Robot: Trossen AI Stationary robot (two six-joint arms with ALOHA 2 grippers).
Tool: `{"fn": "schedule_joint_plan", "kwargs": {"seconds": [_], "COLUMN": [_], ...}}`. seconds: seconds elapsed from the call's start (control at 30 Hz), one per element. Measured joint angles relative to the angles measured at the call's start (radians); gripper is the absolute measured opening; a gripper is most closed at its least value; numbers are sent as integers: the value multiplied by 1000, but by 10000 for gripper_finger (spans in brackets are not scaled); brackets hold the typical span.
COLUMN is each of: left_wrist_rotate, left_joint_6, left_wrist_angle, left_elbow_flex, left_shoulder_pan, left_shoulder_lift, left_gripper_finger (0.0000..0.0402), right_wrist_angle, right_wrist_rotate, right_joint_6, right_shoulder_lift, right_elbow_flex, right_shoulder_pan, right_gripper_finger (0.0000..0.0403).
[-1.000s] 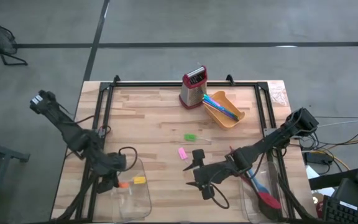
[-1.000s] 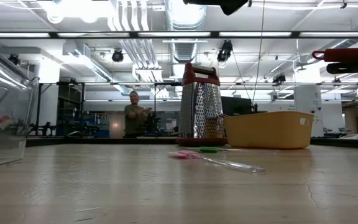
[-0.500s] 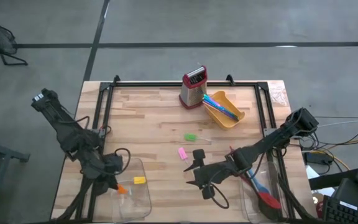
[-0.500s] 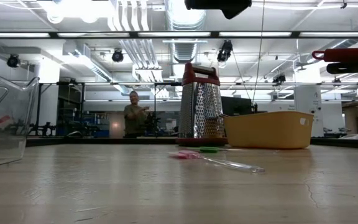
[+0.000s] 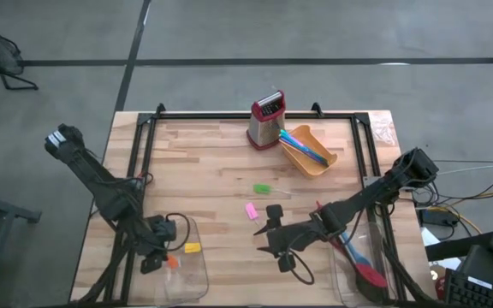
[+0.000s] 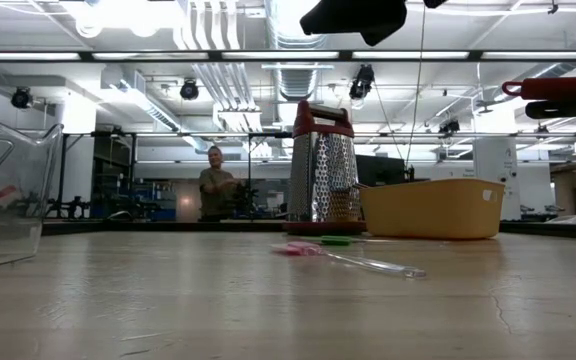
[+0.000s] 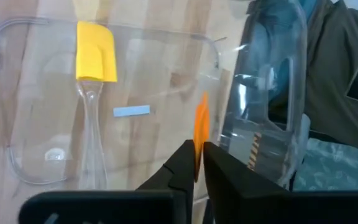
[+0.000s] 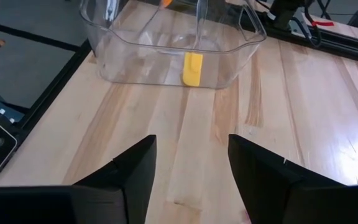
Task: Pick & Place Kitchen Items
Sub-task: Put the orange spatula into the left transparent bin, then put the green spatula into the left transparent bin
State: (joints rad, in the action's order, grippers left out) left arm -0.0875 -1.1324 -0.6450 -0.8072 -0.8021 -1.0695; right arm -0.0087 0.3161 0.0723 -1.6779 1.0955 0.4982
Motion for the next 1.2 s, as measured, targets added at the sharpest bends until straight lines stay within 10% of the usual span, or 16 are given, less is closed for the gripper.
{"fn": "schedule_joint_plan", "kwargs": {"seconds": [0.57,0.77,0.97,1.2], "left_wrist_rotate": [187,512,690,542], "left_joint_6": [73,259,546,951], "left_wrist_angle": [10,32,287,840], "left_elbow_flex": [7,9,14,115], "left_shoulder_pan": [4,6,6,53], "left_shoulder_lift": [25,21,18,-52], "left_gripper_finger": [151,155,155,151], "right_wrist_angle": [-1,0,0,-1], "right_wrist_rotate": [2,49,80,80], "right_joint_6": [34,34,34,57], "right_shoulder_lift": [0,0,0,0], "right_elbow_flex": [-21,-21,-21,-21], "right_shoulder_pan": [-15,-14,-15,-29], "right_gripper_finger": [169,177,182,167]}}
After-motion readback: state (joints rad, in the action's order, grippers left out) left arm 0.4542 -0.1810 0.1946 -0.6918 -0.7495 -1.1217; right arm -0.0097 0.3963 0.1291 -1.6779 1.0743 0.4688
